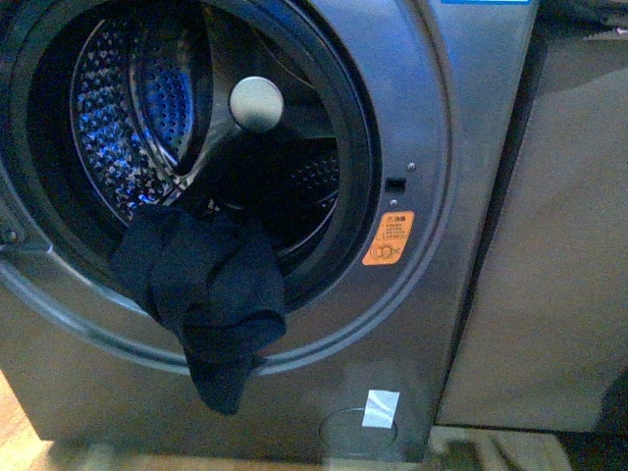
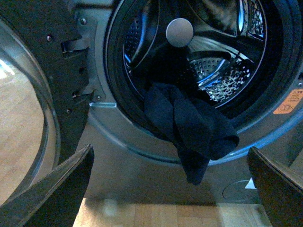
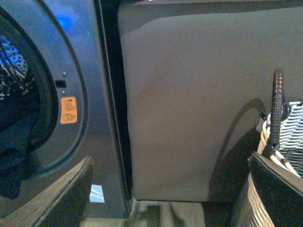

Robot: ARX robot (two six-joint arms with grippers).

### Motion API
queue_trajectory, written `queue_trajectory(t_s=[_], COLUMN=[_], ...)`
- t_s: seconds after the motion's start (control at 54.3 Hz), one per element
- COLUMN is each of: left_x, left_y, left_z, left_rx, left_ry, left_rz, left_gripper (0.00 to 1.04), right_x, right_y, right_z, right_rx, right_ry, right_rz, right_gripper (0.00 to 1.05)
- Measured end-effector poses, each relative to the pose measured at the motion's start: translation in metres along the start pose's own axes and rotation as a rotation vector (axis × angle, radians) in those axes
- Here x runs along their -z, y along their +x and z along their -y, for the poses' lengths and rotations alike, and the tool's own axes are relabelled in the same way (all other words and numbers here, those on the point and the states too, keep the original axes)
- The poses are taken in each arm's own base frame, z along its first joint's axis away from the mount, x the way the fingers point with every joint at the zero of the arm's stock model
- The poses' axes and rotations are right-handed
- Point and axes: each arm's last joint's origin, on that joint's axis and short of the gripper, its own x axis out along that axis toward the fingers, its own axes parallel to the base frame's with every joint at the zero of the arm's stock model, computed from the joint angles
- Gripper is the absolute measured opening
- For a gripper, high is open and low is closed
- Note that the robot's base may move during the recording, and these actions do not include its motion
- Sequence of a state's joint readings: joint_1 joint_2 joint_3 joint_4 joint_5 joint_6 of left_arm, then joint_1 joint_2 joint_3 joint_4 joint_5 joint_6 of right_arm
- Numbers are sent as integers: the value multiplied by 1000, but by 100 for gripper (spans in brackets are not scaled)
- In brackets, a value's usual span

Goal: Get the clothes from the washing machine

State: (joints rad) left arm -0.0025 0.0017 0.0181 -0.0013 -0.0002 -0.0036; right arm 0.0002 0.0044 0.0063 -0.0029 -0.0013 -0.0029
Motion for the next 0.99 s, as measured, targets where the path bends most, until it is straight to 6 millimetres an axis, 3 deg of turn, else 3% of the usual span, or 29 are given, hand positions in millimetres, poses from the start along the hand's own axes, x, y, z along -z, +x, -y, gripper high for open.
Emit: queue_trajectory(t_s=[0.184,0.331,0.479,0.552,0.829,0.994], left_x=[0,0,-35,-38,-2,20], left_y=[0,12,74,103,214,253], left_z=[0,1,14,24,71,81], left_rx=[-2,259,316,358,385,367], left_ry=[0,-193,-214,-214,-103,-56], left_rz=[-4,-193,-180,-212,-436,-509], left_gripper=[98,98,98,98,98,98], right_x=[0,0,0,0,0,0], right_y=[0,0,0,0,0,0], right_z=[0,0,0,0,0,0], right_rx=[-1,1,2,2,2,2], right_ry=[0,0,0,0,0,0], right_rz=[0,0,0,0,0,0], right_gripper=[97,97,97,97,97,97])
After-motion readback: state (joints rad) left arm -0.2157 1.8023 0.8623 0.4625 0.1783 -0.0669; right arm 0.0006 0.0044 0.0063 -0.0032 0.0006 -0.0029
